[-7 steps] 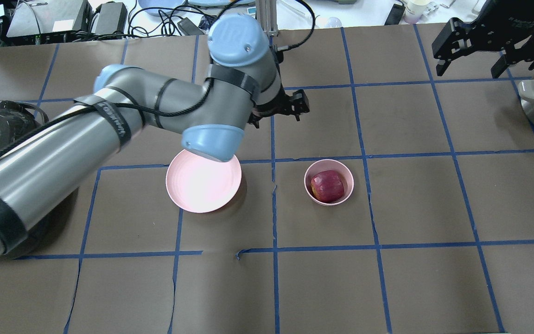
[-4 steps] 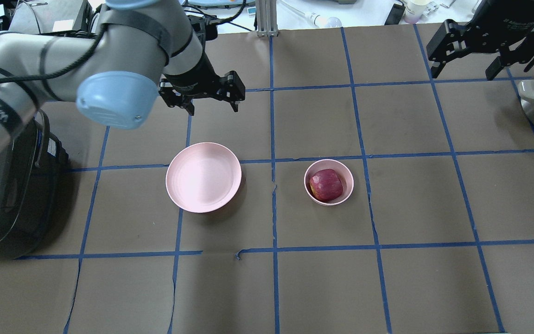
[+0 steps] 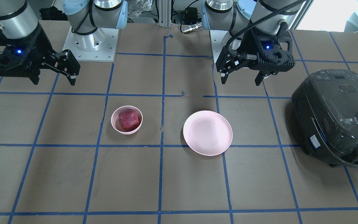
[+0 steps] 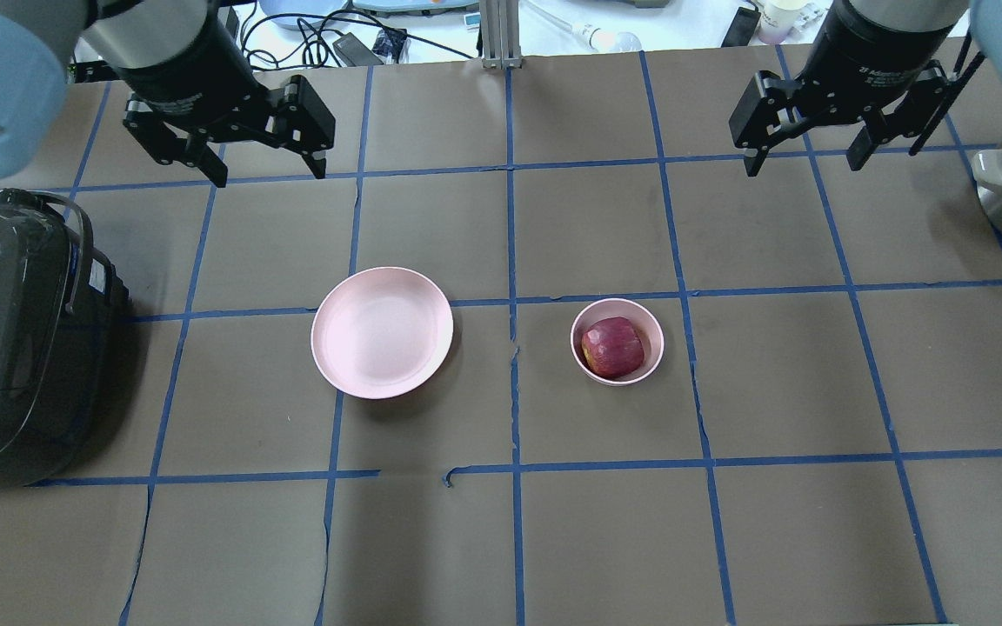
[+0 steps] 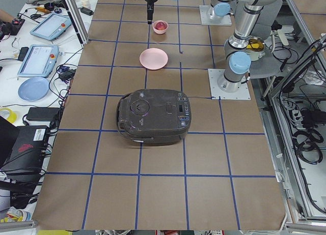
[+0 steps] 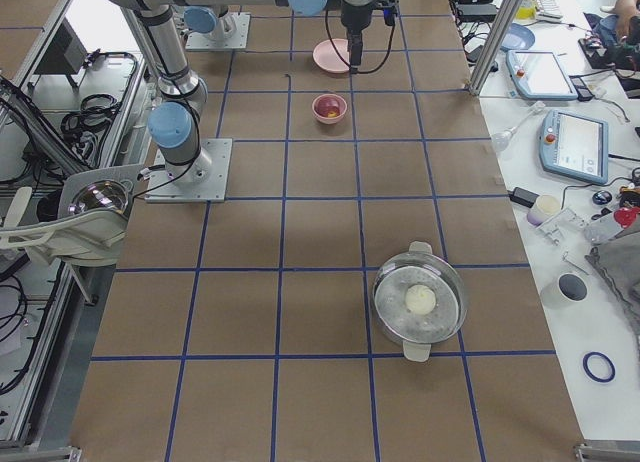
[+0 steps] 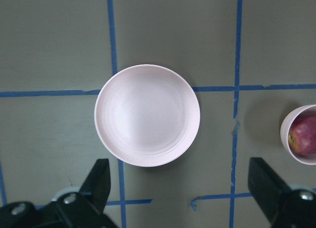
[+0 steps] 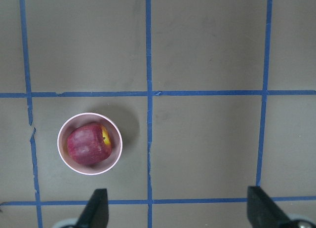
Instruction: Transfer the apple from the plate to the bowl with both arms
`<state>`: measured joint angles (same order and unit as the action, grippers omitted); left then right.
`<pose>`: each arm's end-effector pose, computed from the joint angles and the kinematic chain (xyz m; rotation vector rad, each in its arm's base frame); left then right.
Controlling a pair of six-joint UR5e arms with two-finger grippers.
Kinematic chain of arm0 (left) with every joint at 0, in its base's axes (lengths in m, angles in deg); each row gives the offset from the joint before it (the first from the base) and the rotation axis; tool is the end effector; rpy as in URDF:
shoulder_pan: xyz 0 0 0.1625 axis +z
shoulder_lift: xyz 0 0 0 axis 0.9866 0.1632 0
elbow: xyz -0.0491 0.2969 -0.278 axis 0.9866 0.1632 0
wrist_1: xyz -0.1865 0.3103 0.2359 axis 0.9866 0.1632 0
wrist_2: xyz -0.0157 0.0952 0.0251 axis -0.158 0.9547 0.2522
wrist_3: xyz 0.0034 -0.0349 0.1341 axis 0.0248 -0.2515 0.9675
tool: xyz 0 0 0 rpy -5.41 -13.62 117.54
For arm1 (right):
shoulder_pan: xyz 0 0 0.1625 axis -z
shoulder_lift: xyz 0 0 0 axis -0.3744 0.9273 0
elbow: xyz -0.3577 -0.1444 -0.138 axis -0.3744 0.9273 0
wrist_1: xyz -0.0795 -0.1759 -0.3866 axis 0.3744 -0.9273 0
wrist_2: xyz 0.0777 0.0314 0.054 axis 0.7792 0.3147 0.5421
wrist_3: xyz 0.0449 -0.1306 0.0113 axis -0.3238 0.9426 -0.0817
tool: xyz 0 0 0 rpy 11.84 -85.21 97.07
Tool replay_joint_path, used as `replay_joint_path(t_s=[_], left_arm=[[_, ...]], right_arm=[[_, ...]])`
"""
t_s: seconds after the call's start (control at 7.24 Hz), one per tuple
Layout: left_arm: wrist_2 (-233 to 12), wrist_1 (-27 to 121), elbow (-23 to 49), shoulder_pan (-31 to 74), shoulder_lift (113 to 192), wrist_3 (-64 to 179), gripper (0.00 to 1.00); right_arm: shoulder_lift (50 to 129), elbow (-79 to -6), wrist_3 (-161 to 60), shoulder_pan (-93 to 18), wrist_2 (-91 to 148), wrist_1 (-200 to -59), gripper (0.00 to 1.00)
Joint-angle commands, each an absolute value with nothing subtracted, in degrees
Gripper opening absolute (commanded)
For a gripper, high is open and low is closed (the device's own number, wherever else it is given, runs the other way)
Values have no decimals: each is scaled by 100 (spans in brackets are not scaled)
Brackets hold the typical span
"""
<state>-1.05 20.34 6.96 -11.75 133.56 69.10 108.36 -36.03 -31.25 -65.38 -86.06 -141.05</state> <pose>-0.1597 -0.5199 0.4739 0.0227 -3.1004 0.1199 0.1053 -0.5266 0.4502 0.0011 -3.1125 0.0127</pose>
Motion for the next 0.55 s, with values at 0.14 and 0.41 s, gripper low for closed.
replay_joint_path(t_s=[0.14, 0.41], left_arm=[[312, 2357, 775, -1133, 13115, 6974, 100], [288, 2323, 811, -1072, 13132, 6983, 100]], right_arm=[[10872, -3577, -3313, -6817, -8662, -14118, 100], [10942, -3576, -3332, -6819, -8670, -14109, 100]])
